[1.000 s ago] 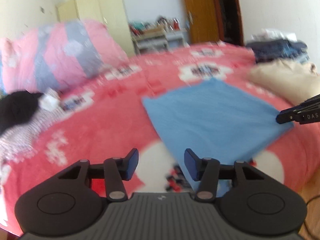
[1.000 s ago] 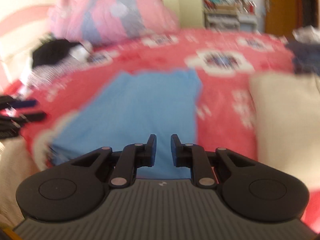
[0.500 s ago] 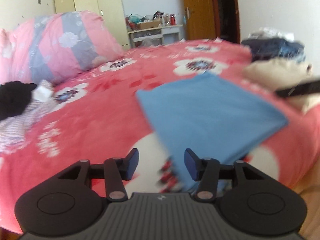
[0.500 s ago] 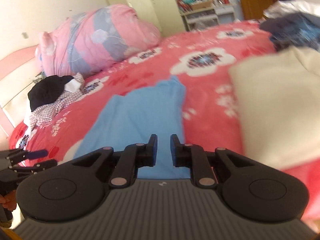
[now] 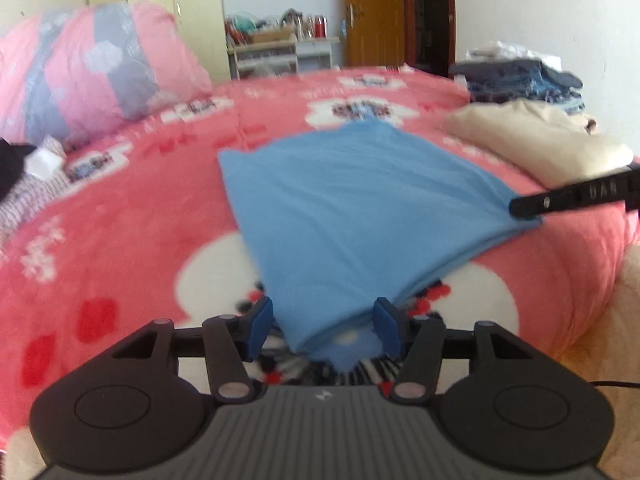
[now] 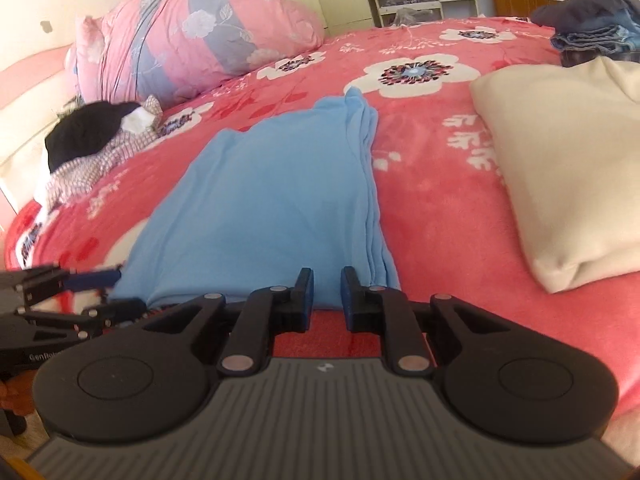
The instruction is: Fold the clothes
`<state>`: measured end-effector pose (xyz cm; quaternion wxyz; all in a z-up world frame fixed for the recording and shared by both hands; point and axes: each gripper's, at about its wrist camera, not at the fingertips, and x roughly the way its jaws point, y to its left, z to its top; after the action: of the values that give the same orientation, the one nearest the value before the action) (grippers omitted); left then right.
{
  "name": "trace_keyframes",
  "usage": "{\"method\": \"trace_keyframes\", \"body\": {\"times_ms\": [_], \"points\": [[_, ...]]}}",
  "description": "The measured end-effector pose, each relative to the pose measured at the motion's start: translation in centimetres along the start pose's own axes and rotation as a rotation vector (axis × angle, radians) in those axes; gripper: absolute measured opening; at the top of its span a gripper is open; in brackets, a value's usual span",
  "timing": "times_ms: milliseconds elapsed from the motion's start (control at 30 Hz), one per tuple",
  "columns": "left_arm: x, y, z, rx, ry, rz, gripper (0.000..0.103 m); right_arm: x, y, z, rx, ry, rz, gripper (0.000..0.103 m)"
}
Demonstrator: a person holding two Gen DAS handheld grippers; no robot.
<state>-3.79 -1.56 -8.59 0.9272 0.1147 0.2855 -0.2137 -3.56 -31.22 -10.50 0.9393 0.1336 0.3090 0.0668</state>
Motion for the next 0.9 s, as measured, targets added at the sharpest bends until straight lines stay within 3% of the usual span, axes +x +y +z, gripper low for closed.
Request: {"method": "trace_keyframes", "body": {"times_ms": [67, 167, 333, 433, 567, 667, 733, 800, 833, 900], "points": [[-0.5, 0.1, 1.0, 0.013, -0.063, -0.005, 0.058, -0.6, 0.6, 1.8, -0.011, -0.056, 0.02, 0.015], [1.4, -0.7, 3.1, 0.023, -0.07, -0.039, 0.058, 1.2, 1.6, 4.4, -0.015, -0.086, 0.074, 0.015], [6.6, -0.7, 2.4, -0.031, 0.038, -0.065, 0.058, 7.3, 0.7, 4.0, 0.012, 0.029, 0.082, 0.011], [5.8, 0.0, 1.2, -0.043, 0.0, -0.094, 0.058, 6.2, -1.0, 2.7, 0.045, 0.058, 0.109, 0.011], [5.6, 0.1, 0.6, -0.045, -0.018, -0.099, 0.059, 5.1, -0.1, 5.5, -0.016, 0.1, 0.045, 0.013], [5.6, -0.1, 0.6, -0.049, -0.019, -0.088, 0.06, 7.1, 1.7, 9.0, -0.084, 0.043, 0.07, 0.014], [5.5, -0.1, 0.5, -0.05, -0.026, -0.087, 0.06, 9.5, 2.1, 10.4, -0.114, 0.051, 0.092, 0.013], [5.4, 0.0, 0.3, -0.051, -0.034, -0.087, 0.06, 12.0, 1.4, 10.3, -0.136, 0.099, 0.064, 0.012], [5.3, 0.0, 0.3, -0.052, -0.037, -0.088, 0.06, 13.0, 0.5, 9.8, -0.149, 0.128, 0.022, 0.006], [5.3, 0.0, 0.1, -0.055, -0.042, -0.09, 0.06, 13.1, -1.3, 9.3, -0.106, 0.13, 0.038, 0.004]]}}
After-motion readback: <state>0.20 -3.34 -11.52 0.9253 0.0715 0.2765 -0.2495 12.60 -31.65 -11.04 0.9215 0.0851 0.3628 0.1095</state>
